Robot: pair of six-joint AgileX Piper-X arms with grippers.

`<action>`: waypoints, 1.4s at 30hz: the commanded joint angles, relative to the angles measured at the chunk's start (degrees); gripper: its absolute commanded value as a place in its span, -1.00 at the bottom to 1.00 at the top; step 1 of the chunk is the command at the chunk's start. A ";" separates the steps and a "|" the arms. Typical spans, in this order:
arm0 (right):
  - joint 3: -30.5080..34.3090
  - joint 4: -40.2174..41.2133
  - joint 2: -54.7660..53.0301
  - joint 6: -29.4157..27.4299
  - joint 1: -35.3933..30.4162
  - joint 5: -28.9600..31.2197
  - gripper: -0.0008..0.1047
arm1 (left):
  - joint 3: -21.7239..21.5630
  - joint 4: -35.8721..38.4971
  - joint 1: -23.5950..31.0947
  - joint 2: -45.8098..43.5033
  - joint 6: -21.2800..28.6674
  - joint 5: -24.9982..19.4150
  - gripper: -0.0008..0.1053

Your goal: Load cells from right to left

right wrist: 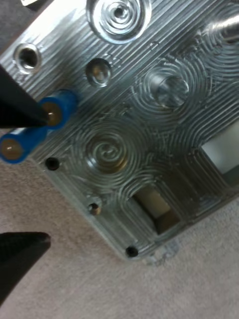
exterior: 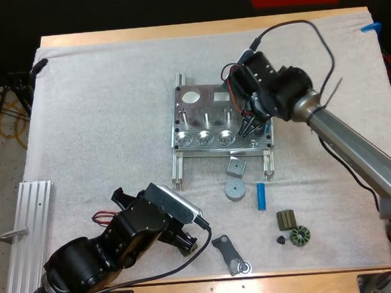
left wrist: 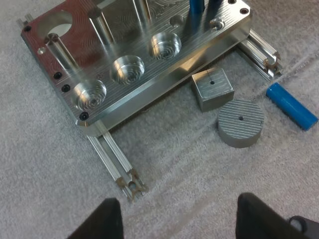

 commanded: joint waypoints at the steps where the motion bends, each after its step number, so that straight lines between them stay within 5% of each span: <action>1: -0.35 0.86 -1.99 0.59 -0.33 0.06 -0.09 | -0.23 -0.11 0.01 -0.23 0.38 -0.05 -0.04; 42: 0.32 17.80 -23.37 12.24 -0.33 -7.35 -0.09 | -0.23 -0.22 0.01 -0.23 1.38 -0.05 -0.04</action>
